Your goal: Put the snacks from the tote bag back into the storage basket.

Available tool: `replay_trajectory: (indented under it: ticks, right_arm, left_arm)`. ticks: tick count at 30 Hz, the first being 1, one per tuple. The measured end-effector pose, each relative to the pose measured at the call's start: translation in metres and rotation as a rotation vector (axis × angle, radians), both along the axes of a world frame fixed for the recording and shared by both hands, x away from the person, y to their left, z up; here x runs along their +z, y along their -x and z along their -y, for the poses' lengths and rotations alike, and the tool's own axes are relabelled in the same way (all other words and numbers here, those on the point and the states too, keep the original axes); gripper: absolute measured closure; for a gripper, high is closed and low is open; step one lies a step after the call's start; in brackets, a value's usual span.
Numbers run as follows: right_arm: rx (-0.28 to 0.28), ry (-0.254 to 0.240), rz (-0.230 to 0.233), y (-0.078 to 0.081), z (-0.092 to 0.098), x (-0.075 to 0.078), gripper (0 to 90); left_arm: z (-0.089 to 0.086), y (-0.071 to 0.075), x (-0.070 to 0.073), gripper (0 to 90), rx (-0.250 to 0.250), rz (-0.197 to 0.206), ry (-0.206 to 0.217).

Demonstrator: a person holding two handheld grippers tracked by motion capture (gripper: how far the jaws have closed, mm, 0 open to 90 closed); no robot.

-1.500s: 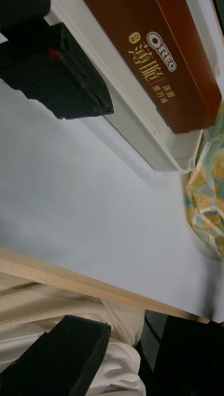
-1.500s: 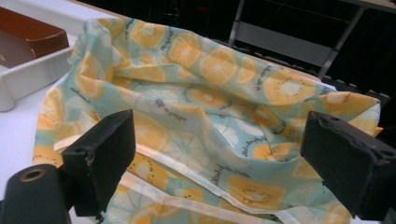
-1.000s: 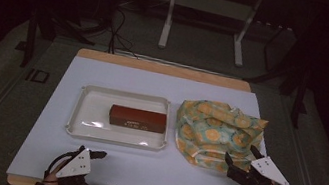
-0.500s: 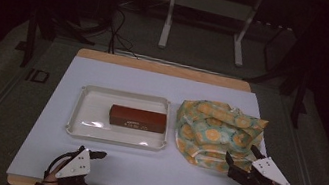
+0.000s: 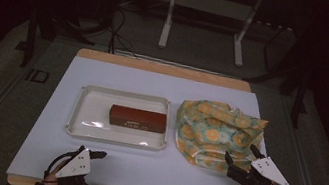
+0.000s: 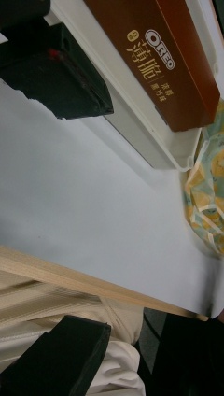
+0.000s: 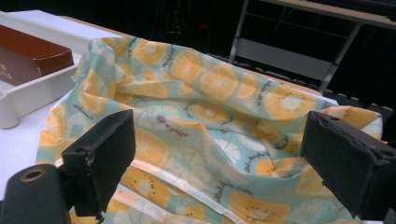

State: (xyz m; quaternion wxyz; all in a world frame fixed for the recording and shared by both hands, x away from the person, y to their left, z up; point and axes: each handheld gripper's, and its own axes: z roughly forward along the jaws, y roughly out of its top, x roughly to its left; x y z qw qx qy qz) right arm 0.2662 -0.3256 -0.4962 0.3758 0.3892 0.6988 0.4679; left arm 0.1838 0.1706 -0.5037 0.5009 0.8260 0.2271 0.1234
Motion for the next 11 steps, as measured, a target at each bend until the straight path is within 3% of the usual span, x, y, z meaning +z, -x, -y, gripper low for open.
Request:
replay_trajectory:
  ticks: [11]
  right_arm:
    - [-0.012,0.01,-0.003,-0.0004,0.002,0.0008,13.3]
  left_arm:
    - [0.0001,0.0001,0.0002,0.0,0.0,0.001,0.001]
